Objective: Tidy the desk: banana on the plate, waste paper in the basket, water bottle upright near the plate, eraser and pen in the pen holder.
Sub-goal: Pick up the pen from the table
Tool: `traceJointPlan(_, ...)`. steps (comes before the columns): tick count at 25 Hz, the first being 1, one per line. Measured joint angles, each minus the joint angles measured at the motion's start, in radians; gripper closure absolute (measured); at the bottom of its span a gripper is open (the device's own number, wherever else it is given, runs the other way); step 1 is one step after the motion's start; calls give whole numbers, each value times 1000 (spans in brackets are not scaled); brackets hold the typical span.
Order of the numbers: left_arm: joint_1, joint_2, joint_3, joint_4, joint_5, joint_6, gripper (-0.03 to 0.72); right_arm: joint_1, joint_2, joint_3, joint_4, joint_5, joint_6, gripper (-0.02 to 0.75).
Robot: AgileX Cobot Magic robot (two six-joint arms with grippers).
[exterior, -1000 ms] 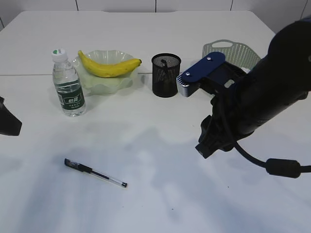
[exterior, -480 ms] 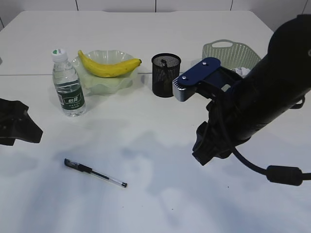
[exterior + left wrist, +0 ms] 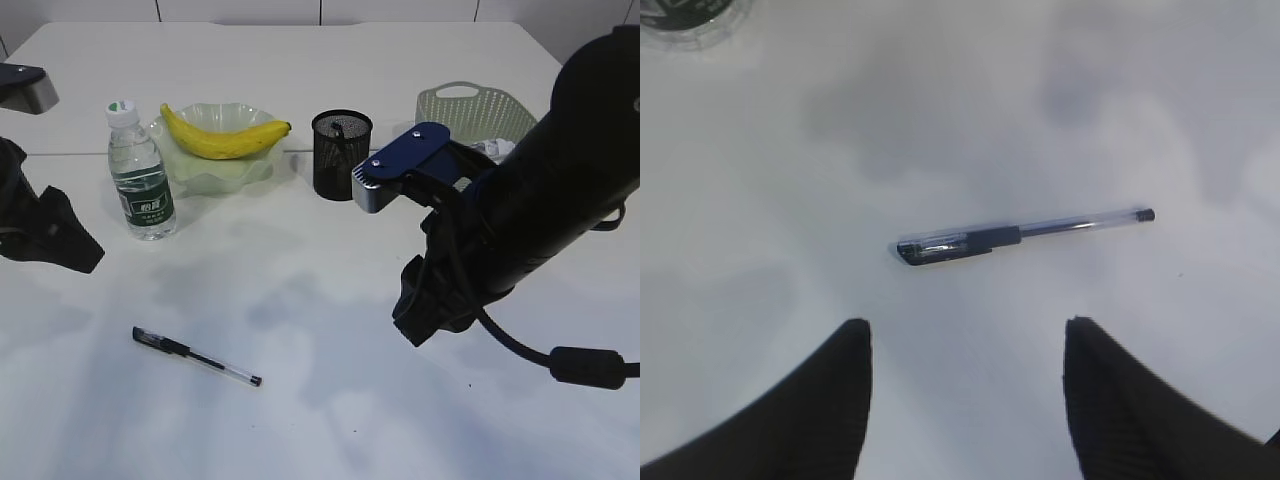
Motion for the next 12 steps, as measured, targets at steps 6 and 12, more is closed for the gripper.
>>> traceJointPlan(6,0,74,-31,2,51,296,253,0,0,0,8,12,-17,489)
traceJointPlan(12,0,101,-33,4,42,575,253,0,0,0,12,21,-19,489)
